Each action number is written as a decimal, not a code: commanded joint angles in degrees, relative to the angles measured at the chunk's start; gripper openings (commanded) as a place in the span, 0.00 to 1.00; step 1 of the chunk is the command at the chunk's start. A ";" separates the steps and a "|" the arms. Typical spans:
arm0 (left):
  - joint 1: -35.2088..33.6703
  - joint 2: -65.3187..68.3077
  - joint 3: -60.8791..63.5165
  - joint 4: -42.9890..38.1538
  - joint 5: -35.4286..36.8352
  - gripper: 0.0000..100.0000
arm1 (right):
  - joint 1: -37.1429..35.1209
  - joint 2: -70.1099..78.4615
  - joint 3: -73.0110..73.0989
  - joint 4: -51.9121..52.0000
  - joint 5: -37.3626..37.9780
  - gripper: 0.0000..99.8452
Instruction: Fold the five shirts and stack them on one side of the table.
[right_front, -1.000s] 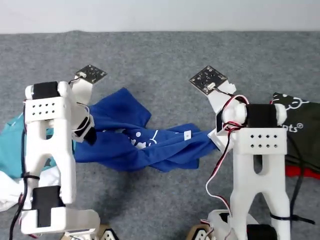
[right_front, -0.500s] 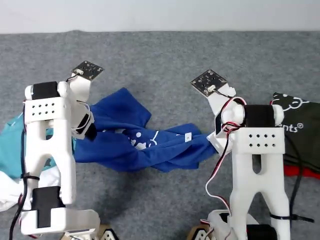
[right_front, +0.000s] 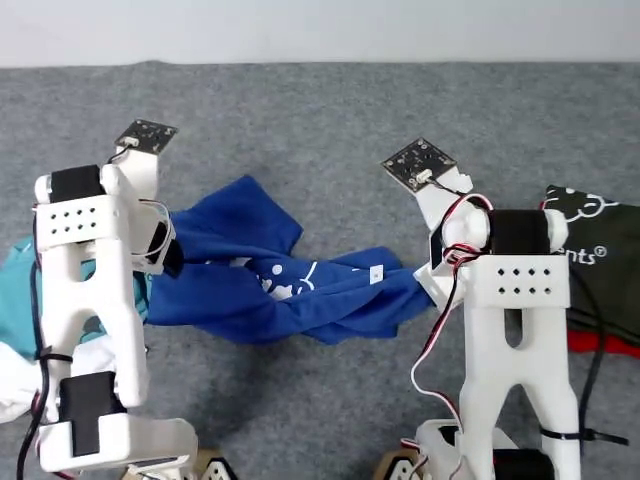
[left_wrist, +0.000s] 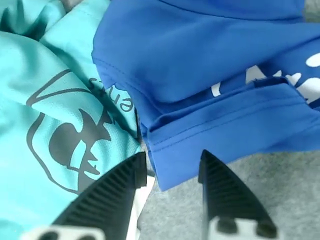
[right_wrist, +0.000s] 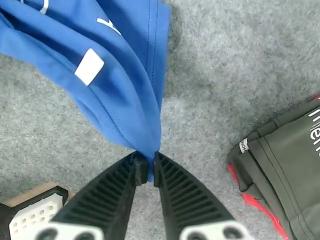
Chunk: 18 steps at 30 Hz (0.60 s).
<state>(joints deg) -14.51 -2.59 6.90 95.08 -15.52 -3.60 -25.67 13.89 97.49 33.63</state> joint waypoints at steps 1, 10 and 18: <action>-0.18 -1.67 -0.13 -1.76 0.97 0.18 | -0.13 -1.63 -0.62 -0.22 -0.70 0.01; 0.00 7.47 -0.31 -3.96 1.14 0.18 | 0.04 -1.89 -0.62 0.13 -0.70 0.01; 0.79 7.82 -0.13 -3.96 1.14 0.17 | -0.13 -1.71 -0.62 -0.22 -0.70 0.01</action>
<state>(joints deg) -14.33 5.49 6.90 91.91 -14.55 -3.60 -25.67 13.89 97.49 33.63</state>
